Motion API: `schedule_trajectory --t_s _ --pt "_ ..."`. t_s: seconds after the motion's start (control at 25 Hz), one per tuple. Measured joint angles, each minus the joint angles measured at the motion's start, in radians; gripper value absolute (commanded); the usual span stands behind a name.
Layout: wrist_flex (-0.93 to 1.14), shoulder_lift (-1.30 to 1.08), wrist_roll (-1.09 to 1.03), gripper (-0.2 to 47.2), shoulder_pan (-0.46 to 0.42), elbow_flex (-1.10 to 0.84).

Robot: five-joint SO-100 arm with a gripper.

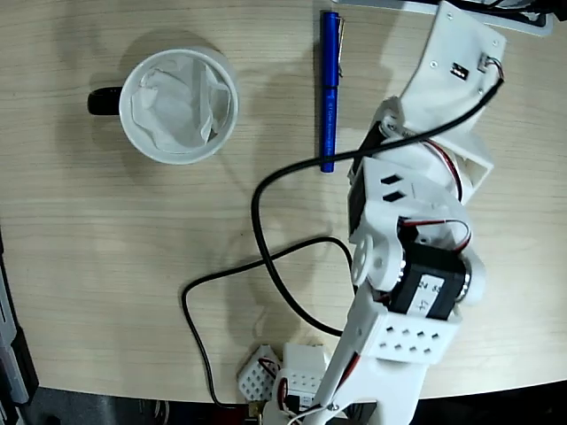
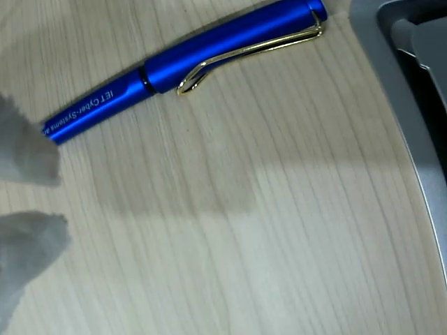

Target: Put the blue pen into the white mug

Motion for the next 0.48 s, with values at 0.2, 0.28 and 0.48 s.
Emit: schedule_trajectory --t_s 0.2,0.28,0.48 --pt "0.0 -0.072 -0.071 13.0 -0.014 -0.023" --pt "0.0 -0.107 -0.075 16.7 -0.028 -0.049" --pt "0.0 -0.215 -0.086 17.8 -0.057 -0.161"
